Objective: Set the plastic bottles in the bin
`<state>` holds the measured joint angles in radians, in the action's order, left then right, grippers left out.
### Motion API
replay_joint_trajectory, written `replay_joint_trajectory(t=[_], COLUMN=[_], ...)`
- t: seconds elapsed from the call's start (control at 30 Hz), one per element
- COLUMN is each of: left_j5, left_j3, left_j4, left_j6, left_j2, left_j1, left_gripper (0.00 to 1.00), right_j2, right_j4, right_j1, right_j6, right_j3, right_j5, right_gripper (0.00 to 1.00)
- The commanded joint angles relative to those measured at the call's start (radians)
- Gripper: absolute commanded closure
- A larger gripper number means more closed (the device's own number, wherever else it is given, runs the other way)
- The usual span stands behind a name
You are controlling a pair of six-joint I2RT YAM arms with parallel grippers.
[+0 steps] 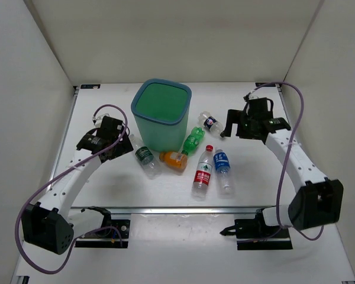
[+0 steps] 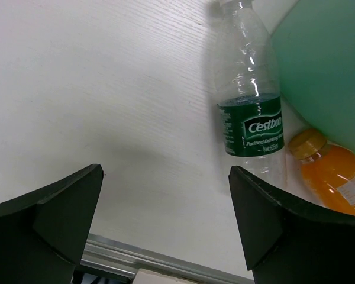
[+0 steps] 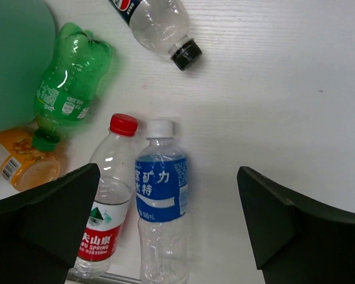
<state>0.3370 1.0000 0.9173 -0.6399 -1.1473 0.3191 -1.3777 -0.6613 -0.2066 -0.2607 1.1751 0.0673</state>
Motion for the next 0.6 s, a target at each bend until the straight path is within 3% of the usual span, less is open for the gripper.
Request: replay_joint_trajectory(t=[0.0,0.13,0.23,0.43,0.57], left_j5=[-0.015,-0.061,-0.088,-0.096,-0.109], left_j3=[0.003,-0.052,-0.092,-0.072,-0.095], left_j4=[-0.032,-0.112,-0.193,-0.279,-0.333], left_j6=[-0.026,-0.104,-0.164,-0.217,-0.251], left_j2=[0.028,0.026,-0.012,-0.135,-0.173], left_j1=[0.006,0.035,0.072,0.117,0.126], left_gripper=[0.01,0.02,0.02,0.01,0.02], right_j2=[0.141,0.241,0.215,0.201,0.206], right_j4=[0.101,0.177,0.117,0.095,0.097], right_j1=[0.018,0.027,0.050,-0.051,-0.001], right_j6=[-0.006,0.051,0.064,0.083,0.060], right_j3=[-0.072,-0.135,-0.112,-0.158,-0.199], right_j5=[-0.006,0.029,0.042,-0.101,-0.029], right_gripper=[0.01,0.01,0.01,0.00,0.00])
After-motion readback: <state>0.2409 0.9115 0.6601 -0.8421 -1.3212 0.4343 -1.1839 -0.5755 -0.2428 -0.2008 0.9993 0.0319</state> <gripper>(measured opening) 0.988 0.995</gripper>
